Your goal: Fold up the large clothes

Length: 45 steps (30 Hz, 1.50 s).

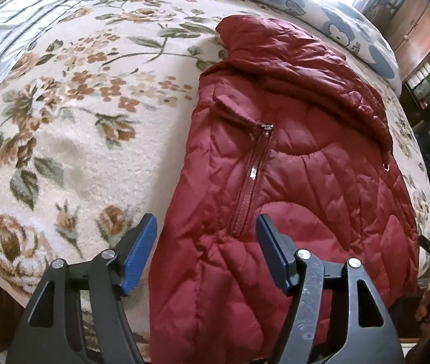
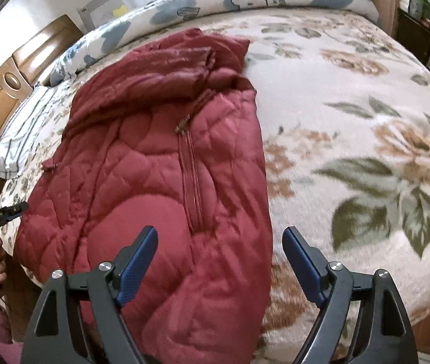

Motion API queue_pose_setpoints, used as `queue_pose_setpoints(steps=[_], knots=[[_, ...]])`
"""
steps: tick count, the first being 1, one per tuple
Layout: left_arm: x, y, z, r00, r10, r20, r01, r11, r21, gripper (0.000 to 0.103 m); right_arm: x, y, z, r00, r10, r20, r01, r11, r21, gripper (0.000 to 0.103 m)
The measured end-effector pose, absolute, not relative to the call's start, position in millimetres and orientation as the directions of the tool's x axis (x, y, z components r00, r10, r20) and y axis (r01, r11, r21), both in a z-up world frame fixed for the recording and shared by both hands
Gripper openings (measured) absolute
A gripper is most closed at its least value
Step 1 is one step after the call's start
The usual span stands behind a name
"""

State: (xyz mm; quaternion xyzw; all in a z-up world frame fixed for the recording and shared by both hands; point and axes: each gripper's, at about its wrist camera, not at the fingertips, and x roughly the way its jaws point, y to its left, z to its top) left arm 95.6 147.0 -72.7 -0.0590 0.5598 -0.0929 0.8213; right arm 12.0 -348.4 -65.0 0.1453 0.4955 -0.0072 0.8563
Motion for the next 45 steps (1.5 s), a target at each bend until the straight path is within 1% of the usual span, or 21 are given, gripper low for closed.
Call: queue_pose_setpoints(steps=[1,15,22,29,30,32,34,37,41,45], knots=[[94,149,-74,0.354,-0.222,-0.908,0.085,0.975,-0.205,0.071,10,-348,-67,0.504,0.137,-0.853,0.156,0.956,0.247,0.086],[79,166,-92,0.282,-0.337,-0.898,0.066,0.941,-0.332,0.071,-16,-351,-93,0.463,0.249,-0.851,0.18,0.913,0.365,0.086],[68,167,-101,0.25,-0.374,-0.893,0.077,0.927,-0.367,0.071,-21,-351,-98,0.458,0.275,-0.845,0.182,0.902,0.392,0.086],[55,164,-105,0.239,-0.386,-0.891,0.107,0.922,-0.371,0.071,-27,-352,-105,0.455,0.307,-0.836,0.179,0.888,0.423,0.085],[54,163,-105,0.238,-0.387,-0.891,0.111,0.922,-0.371,0.071,-29,-352,-105,0.456,0.313,-0.833,0.176,0.886,0.429,0.085],[53,163,-106,0.235,-0.387,-0.892,0.115,0.922,-0.37,0.071,-31,-353,-107,0.461,0.32,-0.828,0.171,0.883,0.437,0.079],[52,162,-107,0.231,-0.387,-0.892,0.122,0.922,-0.368,0.072,-35,-356,-110,0.461,0.335,-0.821,0.172,0.874,0.454,0.071],[49,159,-106,0.23,-0.385,-0.894,0.139,0.922,-0.362,0.074,-41,-360,-112,0.47,0.358,-0.807,0.168,0.861,0.48,0.061],[45,157,-107,0.224,-0.386,-0.895,0.16,0.92,-0.357,0.074,-47,-364,-115,0.479,0.384,-0.789,0.162,0.845,0.51,0.059],[44,153,-109,0.222,-0.389,-0.894,0.173,0.918,-0.356,0.077,-46,-366,-120,0.483,0.414,-0.772,0.166,0.822,0.545,0.062]])
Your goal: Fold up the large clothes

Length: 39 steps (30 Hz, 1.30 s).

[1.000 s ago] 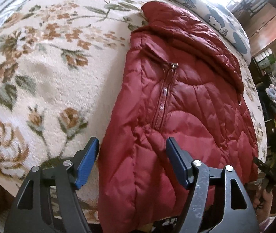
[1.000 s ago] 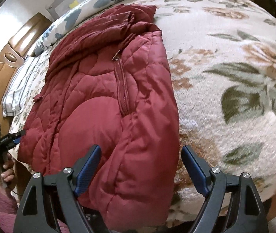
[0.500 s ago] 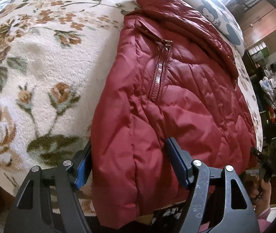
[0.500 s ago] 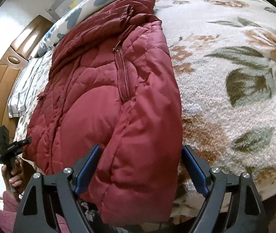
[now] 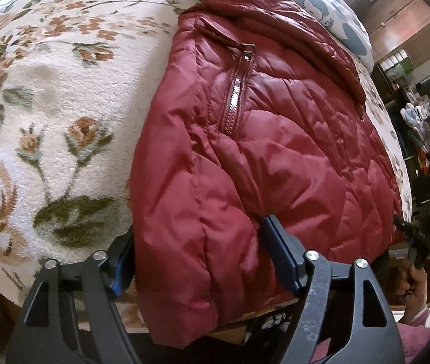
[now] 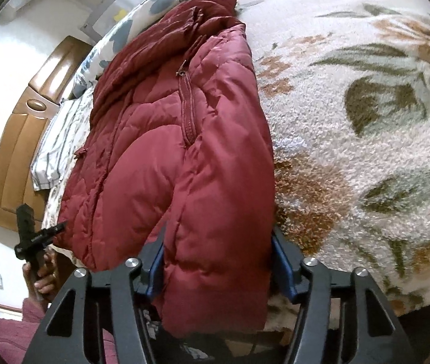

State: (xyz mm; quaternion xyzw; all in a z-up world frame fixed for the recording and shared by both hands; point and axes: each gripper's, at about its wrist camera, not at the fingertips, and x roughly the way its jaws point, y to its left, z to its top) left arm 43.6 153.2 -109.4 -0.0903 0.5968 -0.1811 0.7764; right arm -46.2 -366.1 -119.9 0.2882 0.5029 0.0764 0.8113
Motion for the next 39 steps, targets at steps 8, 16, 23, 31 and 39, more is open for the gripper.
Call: queue_pose_setpoints(steps=[8,16,23,31,39], knots=[[43,143,-110,0.218,-0.408,-0.887,0.215,0.906,-0.364,0.068,-44,-365,-122,0.488,0.423,-0.763,0.154,0.819,0.552,0.059],[37,130,-99,0.239,-0.444,-0.864,0.285,0.882,-0.374,0.025,-46,-357,-115,0.499,0.442,-0.746,0.109,0.821,0.56,0.032],[29,138,-87,0.265,-0.459,-0.848,0.302,0.875,-0.379,0.018,-49,-353,-106,0.512,0.466,-0.722,0.064,0.817,0.573,0.025],[25,134,-62,0.297,-0.487,-0.822,0.342,0.857,-0.384,0.016,-57,-365,-97,0.551,0.547,-0.631,0.018,0.747,0.664,0.023],[36,139,-20,0.401,-0.533,-0.745,0.36,0.84,-0.406,0.015,-53,-376,-65,0.641,0.596,-0.483,-0.069,0.672,0.738,0.022]])
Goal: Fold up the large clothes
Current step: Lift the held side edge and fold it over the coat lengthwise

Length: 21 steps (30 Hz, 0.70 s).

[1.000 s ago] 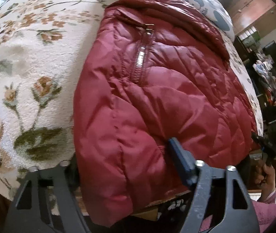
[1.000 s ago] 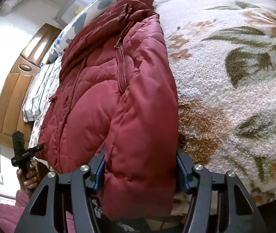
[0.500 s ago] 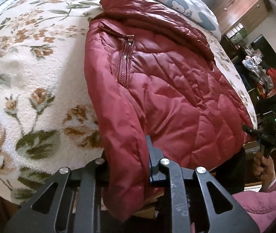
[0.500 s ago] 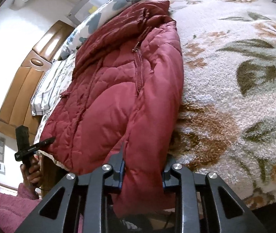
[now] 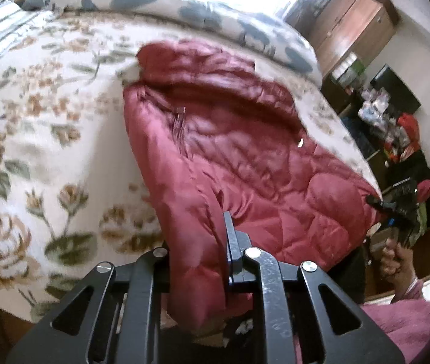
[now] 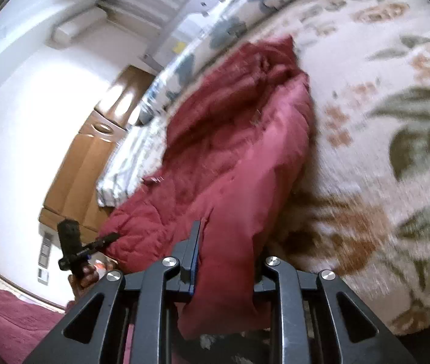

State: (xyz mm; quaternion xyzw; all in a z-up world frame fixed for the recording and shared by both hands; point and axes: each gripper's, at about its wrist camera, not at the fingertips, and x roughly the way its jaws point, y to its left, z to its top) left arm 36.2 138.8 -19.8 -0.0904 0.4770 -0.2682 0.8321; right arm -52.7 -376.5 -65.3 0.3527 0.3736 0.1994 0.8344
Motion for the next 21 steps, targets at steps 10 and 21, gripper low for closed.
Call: queue_pose_setpoints(steps=[10,21], knots=[[70,145,5,0.515,-0.547,-0.66,0.308,0.837,-0.453,0.014,-32,-383,-32,0.739,0.541,-0.402,-0.11,0.686,0.72,0.022],[119,125,25,0.589,-0.482,-0.649,0.273,0.874,-0.402,0.014,12,-382,1,0.813,0.434,-0.388,-0.098,0.759,0.644,0.022]])
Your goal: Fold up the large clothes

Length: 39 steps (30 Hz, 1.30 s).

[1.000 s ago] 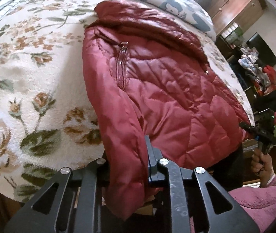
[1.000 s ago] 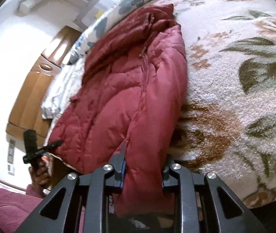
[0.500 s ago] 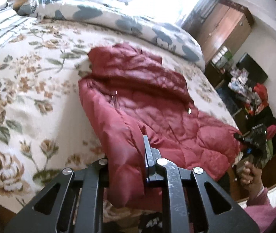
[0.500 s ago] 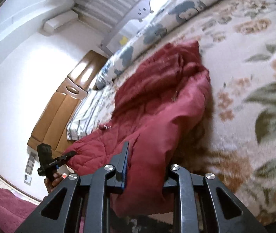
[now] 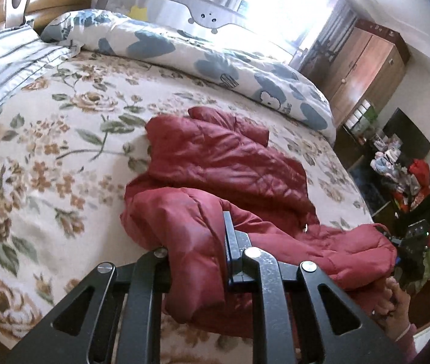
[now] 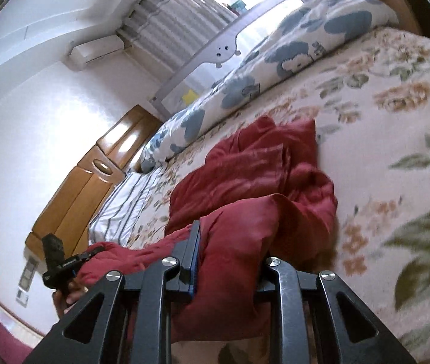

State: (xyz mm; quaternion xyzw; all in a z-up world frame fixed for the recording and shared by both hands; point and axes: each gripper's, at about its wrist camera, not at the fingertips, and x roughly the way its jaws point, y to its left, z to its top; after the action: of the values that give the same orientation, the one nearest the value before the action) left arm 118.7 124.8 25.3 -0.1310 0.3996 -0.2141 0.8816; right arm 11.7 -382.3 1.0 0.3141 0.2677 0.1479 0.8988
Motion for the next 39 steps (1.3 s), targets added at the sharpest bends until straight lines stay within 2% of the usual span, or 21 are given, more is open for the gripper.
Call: queue_pose_setpoints(steps=[19,29,39], knots=[[202,96,30,0.636,-0.397,-0.662,0.186,0.911,-0.368,0.015,107,-380,23,0.858,0.305,-0.412,-0.035,0.837,0.546,0.024],[248,79,26,0.652,-0.338,-0.679,0.158,0.936,-0.314,0.016,154,-385,18,0.872,0.242,-0.425,0.012,0.858,0.514,0.025],[307,56,9,0.669,-0.24,-0.704,0.083,0.965,-0.25,0.016,210,-394,1,0.874,0.136,-0.467,0.13,0.86,0.494,0.025]])
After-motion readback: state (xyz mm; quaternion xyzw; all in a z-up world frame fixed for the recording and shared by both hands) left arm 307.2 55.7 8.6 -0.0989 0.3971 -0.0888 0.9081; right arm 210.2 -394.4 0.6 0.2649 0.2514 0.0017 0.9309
